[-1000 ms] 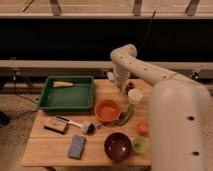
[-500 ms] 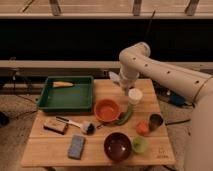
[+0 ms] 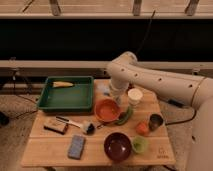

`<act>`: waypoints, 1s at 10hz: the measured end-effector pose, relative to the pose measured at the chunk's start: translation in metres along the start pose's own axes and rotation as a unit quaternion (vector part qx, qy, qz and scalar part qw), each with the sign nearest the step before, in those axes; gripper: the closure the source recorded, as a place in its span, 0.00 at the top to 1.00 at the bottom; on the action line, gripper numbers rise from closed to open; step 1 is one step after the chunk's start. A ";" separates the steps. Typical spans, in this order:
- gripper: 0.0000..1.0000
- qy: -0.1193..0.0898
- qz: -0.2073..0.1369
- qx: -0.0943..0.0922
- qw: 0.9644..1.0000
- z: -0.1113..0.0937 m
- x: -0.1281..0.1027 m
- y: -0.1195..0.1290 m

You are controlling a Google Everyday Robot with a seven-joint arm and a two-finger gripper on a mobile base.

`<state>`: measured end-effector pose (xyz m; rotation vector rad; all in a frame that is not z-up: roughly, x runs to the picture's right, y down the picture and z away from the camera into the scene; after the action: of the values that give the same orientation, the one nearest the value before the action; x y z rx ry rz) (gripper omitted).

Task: Wipe red bowl with towel

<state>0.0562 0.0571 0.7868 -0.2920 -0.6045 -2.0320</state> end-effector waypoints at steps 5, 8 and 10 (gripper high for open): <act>0.54 -0.038 -0.044 -0.024 0.998 0.031 -0.006 -0.018; 0.78 -0.052 -0.043 -0.026 0.997 0.040 -0.008 -0.015; 0.80 -0.058 -0.044 -0.026 0.997 0.042 -0.009 -0.013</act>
<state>0.0476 0.0915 0.8150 -0.4226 -0.6460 -2.1289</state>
